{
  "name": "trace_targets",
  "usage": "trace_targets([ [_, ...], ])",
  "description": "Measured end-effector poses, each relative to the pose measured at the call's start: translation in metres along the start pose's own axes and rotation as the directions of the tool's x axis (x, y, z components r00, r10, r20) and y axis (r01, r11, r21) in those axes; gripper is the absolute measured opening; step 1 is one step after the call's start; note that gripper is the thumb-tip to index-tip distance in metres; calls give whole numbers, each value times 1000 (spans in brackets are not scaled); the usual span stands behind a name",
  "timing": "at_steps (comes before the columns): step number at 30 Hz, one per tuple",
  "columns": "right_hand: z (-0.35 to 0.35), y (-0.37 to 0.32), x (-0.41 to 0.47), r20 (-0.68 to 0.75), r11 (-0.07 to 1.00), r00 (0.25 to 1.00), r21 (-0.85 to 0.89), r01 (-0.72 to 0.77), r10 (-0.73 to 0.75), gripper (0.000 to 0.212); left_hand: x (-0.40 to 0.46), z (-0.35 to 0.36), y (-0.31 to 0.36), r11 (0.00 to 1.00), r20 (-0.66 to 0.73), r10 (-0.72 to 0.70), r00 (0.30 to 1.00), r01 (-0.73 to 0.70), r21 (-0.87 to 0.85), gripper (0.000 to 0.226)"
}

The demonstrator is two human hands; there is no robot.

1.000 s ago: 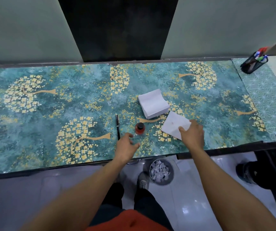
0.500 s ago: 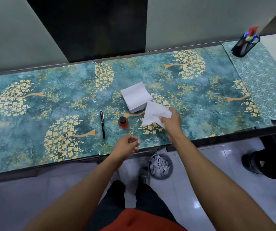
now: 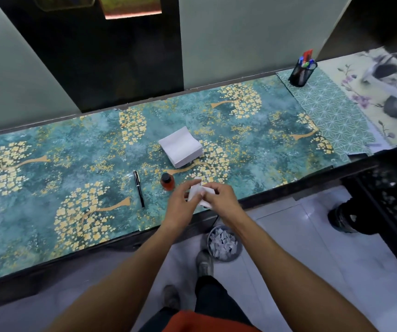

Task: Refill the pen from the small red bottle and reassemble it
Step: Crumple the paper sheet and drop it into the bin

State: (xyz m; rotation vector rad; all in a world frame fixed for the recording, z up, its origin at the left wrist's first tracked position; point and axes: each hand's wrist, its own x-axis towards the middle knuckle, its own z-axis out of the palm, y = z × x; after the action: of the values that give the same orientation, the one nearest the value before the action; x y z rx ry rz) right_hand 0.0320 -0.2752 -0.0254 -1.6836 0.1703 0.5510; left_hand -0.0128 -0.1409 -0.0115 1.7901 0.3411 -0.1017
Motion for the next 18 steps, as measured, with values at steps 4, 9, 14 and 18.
trace_targets([
  [4, 23, 1, -23, -17, 946, 991, 299, -124, 135, 18, -32, -19, -7, 965, -12, -27, 1000, 23, -260, 24],
  [9, 62, 7, -54, -40, 900, 972, 389, -198, 231, 14, -79, -48, -24, 902, -53, -91, 994, 60, -427, 23],
  [14, 84, 17, -86, -106, 988, 983, 18, -151, 152, 18, -99, -67, -32, 884, 62, -4, 998, 33, -466, 30],
  [18, 76, 14, -103, -160, 965, 984, -237, -114, 77, 20, -103, -70, -30, 919, 165, 2, 986, 63, -388, 40],
])
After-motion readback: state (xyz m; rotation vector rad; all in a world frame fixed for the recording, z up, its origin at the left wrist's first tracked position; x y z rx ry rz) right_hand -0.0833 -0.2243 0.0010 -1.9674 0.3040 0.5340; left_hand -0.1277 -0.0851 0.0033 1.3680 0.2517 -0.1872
